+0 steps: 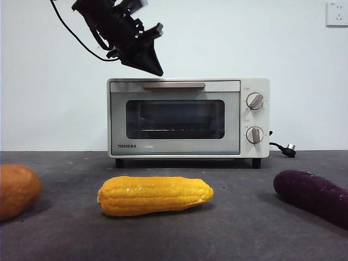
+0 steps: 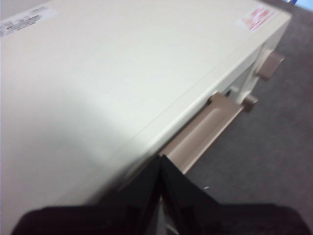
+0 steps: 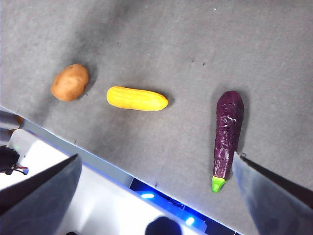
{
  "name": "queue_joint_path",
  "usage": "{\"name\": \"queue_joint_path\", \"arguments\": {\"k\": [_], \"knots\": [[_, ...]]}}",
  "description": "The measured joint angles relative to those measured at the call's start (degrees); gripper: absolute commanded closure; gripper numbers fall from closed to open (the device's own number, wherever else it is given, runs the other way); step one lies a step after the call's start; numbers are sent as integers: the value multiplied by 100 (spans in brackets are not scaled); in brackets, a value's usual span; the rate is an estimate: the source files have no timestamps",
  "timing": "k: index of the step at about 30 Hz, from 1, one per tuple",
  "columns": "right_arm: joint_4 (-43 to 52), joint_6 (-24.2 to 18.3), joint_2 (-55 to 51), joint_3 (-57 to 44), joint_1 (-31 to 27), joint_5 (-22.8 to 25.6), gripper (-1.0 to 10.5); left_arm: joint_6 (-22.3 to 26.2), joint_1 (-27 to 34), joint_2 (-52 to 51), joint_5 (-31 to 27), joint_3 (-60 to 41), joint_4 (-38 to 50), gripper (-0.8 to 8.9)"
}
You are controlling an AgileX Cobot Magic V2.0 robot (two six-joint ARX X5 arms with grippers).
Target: Take the eggplant from the table,put the eggplant in the oven
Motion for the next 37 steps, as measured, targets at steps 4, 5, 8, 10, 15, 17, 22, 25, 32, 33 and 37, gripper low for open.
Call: {"name": "queue_joint_path", "arguments": {"k": [4, 5, 8, 10, 15, 17, 22, 25, 32, 33, 37], "knots": [[0, 0, 0, 0, 0, 0, 379, 162, -4, 87, -48, 2, 2, 819], [0, 0, 0, 0, 0, 0, 379, 186, -4, 111, -52, 4, 11, 820], [0, 0, 0, 0, 0, 0, 379, 247, -4, 162, -48, 11, 48, 819], [0, 0, 0, 0, 0, 0, 380, 302, -4, 164, -83, 15, 50, 819], [0, 2, 0, 0, 0, -2, 379, 450, -9, 164, -192, 17, 83, 820], [0, 4, 0, 0, 0, -2, 380, 466, -9, 168, -192, 17, 83, 820], [0, 4, 0, 0, 0, -2, 379, 498, -33, 260, -149, 107, 39, 820], [0, 4, 0, 0, 2, -2, 379, 501, -105, 358, -94, 190, 31, 820], [0, 4, 0, 0, 0, -2, 380, 503, -398, 476, 199, 256, -28, 820], [-2, 4, 0, 0, 2, 0, 380, 503, -442, 479, 208, 256, -46, 820], [0, 2, 0, 0, 0, 0, 379, 503, -610, 492, 254, 256, -138, 820]]}}
